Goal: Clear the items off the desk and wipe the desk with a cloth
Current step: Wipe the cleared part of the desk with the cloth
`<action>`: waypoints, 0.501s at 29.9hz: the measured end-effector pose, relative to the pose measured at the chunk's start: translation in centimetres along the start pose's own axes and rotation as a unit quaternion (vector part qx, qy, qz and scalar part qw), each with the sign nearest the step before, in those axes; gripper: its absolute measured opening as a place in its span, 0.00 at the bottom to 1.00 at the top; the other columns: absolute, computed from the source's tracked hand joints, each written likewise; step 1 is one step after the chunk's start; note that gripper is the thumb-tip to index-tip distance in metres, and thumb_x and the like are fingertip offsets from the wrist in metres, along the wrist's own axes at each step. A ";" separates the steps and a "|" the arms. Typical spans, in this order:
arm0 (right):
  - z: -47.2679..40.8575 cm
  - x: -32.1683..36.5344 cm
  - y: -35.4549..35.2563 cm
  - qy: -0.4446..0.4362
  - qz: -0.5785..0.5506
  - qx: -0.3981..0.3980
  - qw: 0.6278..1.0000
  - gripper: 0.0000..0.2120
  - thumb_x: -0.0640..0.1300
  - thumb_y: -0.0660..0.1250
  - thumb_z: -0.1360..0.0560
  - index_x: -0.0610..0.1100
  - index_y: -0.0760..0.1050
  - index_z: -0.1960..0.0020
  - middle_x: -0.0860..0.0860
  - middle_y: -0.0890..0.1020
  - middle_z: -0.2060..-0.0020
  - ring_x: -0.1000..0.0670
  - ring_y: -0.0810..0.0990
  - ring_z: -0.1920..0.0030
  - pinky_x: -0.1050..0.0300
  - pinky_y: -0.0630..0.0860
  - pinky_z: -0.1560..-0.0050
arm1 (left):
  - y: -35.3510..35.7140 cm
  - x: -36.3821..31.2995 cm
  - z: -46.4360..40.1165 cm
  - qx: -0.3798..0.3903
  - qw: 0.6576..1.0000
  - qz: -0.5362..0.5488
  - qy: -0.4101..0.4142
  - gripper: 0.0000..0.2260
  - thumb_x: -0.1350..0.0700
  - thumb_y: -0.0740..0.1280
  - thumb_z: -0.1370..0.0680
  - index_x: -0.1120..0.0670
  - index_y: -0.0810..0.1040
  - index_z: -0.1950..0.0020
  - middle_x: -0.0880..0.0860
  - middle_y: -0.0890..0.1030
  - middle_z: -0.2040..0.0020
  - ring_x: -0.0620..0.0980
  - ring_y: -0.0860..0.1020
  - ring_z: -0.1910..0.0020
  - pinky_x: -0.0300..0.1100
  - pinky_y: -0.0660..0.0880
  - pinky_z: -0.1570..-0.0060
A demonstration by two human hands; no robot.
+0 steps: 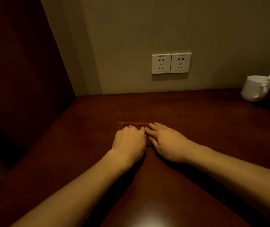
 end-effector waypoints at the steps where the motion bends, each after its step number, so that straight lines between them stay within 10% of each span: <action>1: 1.3 0.6 0.1 -0.001 -0.002 -0.001 1.000 0.24 0.49 0.48 0.17 0.46 0.54 0.22 0.44 0.56 0.23 0.44 0.53 0.23 0.54 0.48 0.25 | -0.3 -0.4 1.3 0.004 1.000 -0.001 -0.002 0.19 0.50 0.49 0.17 0.51 0.64 0.27 0.59 0.75 0.39 0.58 0.75 0.42 0.48 0.74 0.53; 15: 8.5 3.7 0.7 -0.012 -0.002 0.001 1.000 0.24 0.52 0.49 0.17 0.49 0.55 0.22 0.48 0.56 0.22 0.48 0.53 0.23 0.52 0.52 0.23 | -2.3 -2.2 8.5 -0.002 1.000 0.016 -0.004 0.21 0.44 0.50 0.19 0.47 0.64 0.28 0.57 0.76 0.39 0.57 0.75 0.41 0.47 0.72 0.56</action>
Point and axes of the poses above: each hand's wrist, its own z-axis away from the middle knuckle, its own y-axis out of the palm, x = y × z, the point moved 9 cm from there along -z, towards the middle knuckle
